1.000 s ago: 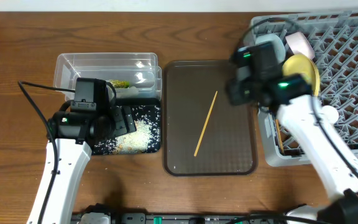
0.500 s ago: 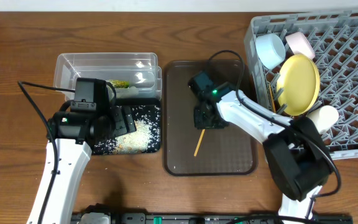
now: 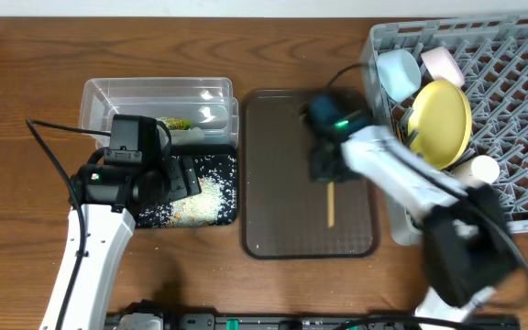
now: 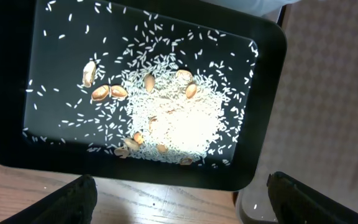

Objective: Sort waste into correct bins and load items into the dishwasher rack

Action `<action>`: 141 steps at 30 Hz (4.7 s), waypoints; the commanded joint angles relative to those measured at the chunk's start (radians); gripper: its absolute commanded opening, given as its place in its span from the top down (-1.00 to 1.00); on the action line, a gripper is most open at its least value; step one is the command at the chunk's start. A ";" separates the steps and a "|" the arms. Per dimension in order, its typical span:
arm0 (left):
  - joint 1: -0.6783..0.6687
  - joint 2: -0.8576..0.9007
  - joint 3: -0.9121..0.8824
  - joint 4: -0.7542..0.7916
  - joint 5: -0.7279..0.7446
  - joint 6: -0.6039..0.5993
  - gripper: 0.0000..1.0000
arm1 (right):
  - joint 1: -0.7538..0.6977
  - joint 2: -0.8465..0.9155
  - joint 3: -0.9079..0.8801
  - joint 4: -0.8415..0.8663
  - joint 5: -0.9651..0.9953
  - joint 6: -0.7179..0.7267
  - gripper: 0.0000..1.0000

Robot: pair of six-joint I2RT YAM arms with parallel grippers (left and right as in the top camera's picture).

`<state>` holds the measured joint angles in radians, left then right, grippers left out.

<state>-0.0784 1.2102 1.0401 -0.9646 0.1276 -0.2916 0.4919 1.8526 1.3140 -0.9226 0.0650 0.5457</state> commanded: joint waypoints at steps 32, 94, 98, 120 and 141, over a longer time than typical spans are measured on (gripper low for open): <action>0.006 0.000 0.004 0.037 -0.009 0.084 -0.80 | -0.471 -0.290 0.118 -0.064 -0.153 -0.534 0.27; -0.045 -0.787 -0.178 0.026 -0.002 0.160 -0.80 | -0.508 -1.830 -1.139 0.755 -0.160 -0.589 -0.98; -0.045 -0.787 -0.178 0.026 -0.001 0.160 -0.81 | -0.509 -1.844 -1.315 0.991 -0.140 -0.589 -0.98; -0.045 -0.787 -0.178 0.026 -0.001 0.160 -0.80 | -0.507 -1.843 -1.308 0.855 -0.137 -0.595 -0.98; -0.004 -1.011 -0.496 0.203 -0.069 0.190 -0.80 | -0.508 -1.843 -1.308 0.855 -0.137 -0.595 -0.99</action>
<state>-0.0967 0.2718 0.6720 -0.8177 0.0807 -0.1226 0.0002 0.0166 0.0063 -0.0631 -0.0765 -0.0376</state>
